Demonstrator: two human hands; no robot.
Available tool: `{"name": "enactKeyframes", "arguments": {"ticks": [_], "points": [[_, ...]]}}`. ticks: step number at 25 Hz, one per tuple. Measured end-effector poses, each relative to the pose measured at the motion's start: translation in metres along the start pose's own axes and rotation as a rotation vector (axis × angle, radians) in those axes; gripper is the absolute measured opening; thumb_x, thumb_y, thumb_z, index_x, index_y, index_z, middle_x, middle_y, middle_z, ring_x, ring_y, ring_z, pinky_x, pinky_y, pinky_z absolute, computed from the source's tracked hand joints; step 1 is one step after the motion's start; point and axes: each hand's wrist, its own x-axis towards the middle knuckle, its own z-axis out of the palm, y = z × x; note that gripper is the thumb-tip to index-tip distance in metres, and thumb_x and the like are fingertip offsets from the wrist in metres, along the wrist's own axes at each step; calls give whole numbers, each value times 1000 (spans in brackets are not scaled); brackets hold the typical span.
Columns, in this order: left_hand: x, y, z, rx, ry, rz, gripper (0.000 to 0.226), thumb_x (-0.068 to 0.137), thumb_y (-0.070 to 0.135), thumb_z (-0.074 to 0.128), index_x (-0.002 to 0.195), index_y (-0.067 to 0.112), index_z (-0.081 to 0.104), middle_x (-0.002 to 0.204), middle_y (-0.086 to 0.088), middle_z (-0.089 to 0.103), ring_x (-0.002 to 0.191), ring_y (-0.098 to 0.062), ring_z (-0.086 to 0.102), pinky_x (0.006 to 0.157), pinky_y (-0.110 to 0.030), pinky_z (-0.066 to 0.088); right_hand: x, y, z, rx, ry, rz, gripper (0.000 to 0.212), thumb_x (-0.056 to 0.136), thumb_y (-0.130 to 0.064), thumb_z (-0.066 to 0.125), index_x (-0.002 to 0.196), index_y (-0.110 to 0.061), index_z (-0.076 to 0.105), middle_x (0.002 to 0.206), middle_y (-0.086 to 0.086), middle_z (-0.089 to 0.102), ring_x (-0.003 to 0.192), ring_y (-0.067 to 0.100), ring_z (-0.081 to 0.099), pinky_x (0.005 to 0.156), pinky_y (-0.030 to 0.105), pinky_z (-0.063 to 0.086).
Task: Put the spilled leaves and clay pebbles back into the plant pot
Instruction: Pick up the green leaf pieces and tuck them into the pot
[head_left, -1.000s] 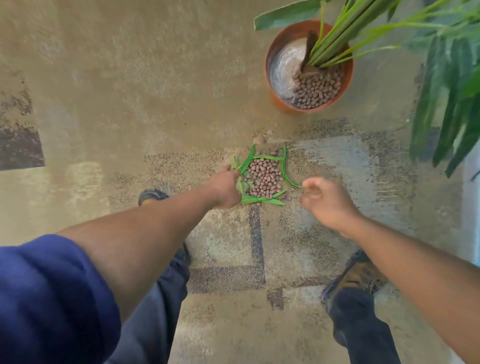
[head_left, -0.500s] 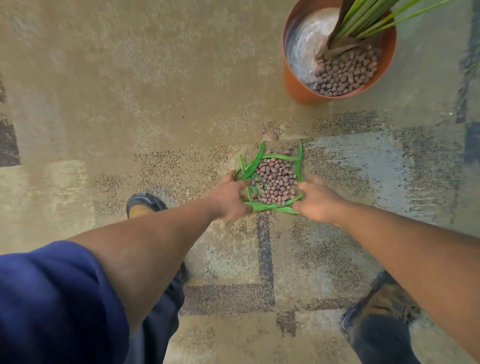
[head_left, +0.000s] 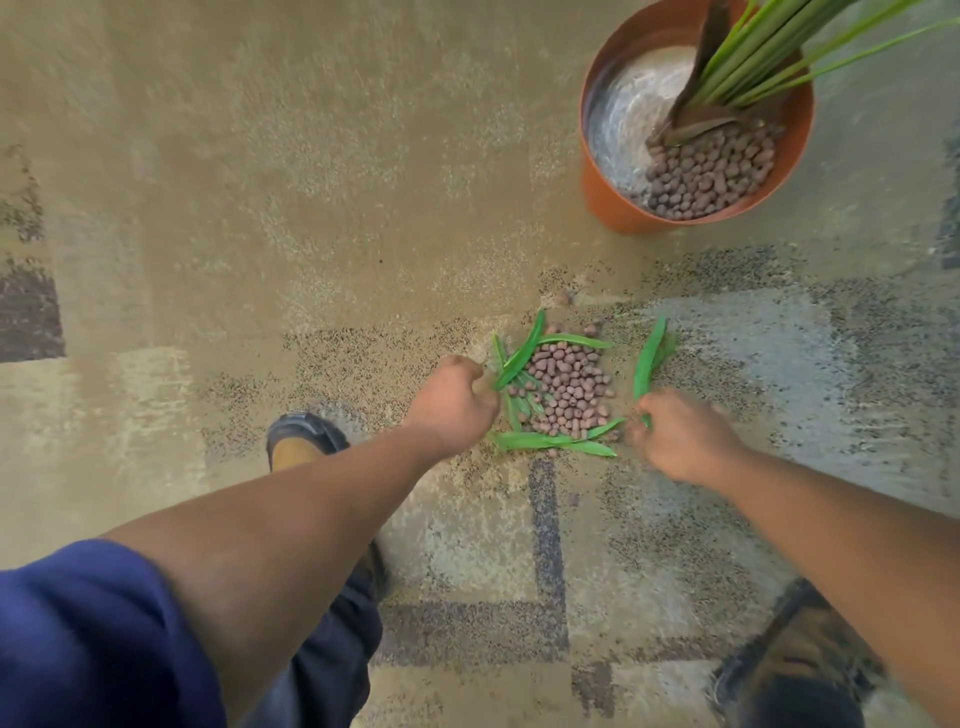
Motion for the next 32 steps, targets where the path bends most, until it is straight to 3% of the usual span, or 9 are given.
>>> {"name": "enactKeyframes", "arguments": {"ticks": [2, 4, 7, 13, 17, 21, 24, 28, 32], "points": [[-3, 6, -6, -99, 186, -29, 31, 99, 20, 65, 127, 7, 67, 130, -6, 64, 100, -15, 68, 86, -22, 56, -13, -2, -9, 85, 155, 26, 15, 100, -30, 62, 98, -18, 71, 88, -6, 64, 63, 8, 57, 69, 33, 59], [-7, 18, -14, -263, 271, -94, 16, 98, 11, 66, 112, 13, 73, 114, -6, 73, 71, -4, 69, 62, -19, 59, -27, -6, -24, 222, 277, 89, 6, 98, -24, 66, 96, -21, 70, 82, -9, 65, 49, 5, 53, 43, 20, 42], [-12, 48, -29, -484, 285, -103, 28, 94, 3, 69, 85, 30, 67, 94, 4, 73, 63, 0, 64, 47, -11, 50, -46, -15, -42, 542, 398, 117, 17, 93, -15, 72, 99, -28, 62, 84, -10, 65, 64, 11, 65, 49, 23, 50], [-13, 137, -74, -785, 233, 98, 30, 95, -1, 65, 88, 27, 70, 96, 7, 73, 74, -2, 69, 62, -16, 58, -67, -21, -82, 904, 543, 25, 65, 92, -16, 76, 148, -29, 46, 89, -8, 65, 65, 0, 59, 62, 21, 54], [7, 180, -93, -856, 198, 137, 22, 94, -2, 66, 102, 18, 71, 102, 4, 72, 85, -10, 69, 80, -28, 62, -60, -30, -122, 1214, 560, 4, 39, 92, -5, 74, 122, -27, 63, 79, -17, 71, 71, -5, 66, 70, 14, 55], [38, 211, -109, -582, 232, 219, 56, 88, -1, 75, 139, 14, 58, 142, 2, 58, 123, -7, 52, 98, -12, 39, -36, -29, -161, 1169, 416, 75, 34, 90, -6, 76, 119, -21, 66, 81, -13, 75, 76, 1, 70, 70, 25, 53], [62, 219, -117, -313, 265, 266, 70, 90, 2, 72, 153, 14, 44, 158, -4, 44, 143, -22, 42, 116, -30, 39, -24, -24, -173, 1191, 400, 165, 27, 88, -3, 76, 105, -21, 65, 97, -1, 74, 81, 12, 69, 66, 27, 50], [75, 208, -111, -104, 104, 401, 70, 100, 5, 55, 161, 11, 22, 171, -9, -2, 157, -30, 3, 122, -41, 14, -18, -24, -176, 1246, 372, 214, 25, 86, -1, 77, 95, -21, 65, 94, 2, 73, 71, 13, 64, 55, 27, 48], [74, 186, -97, 225, 180, 503, 47, 103, 13, 50, 149, 7, 47, 167, -15, 23, 156, -32, 13, 126, -46, 15, -20, -36, -167, 1236, 301, 180, 22, 86, -3, 77, 93, -21, 66, 85, -1, 72, 64, 9, 62, 48, 21, 47]]}}
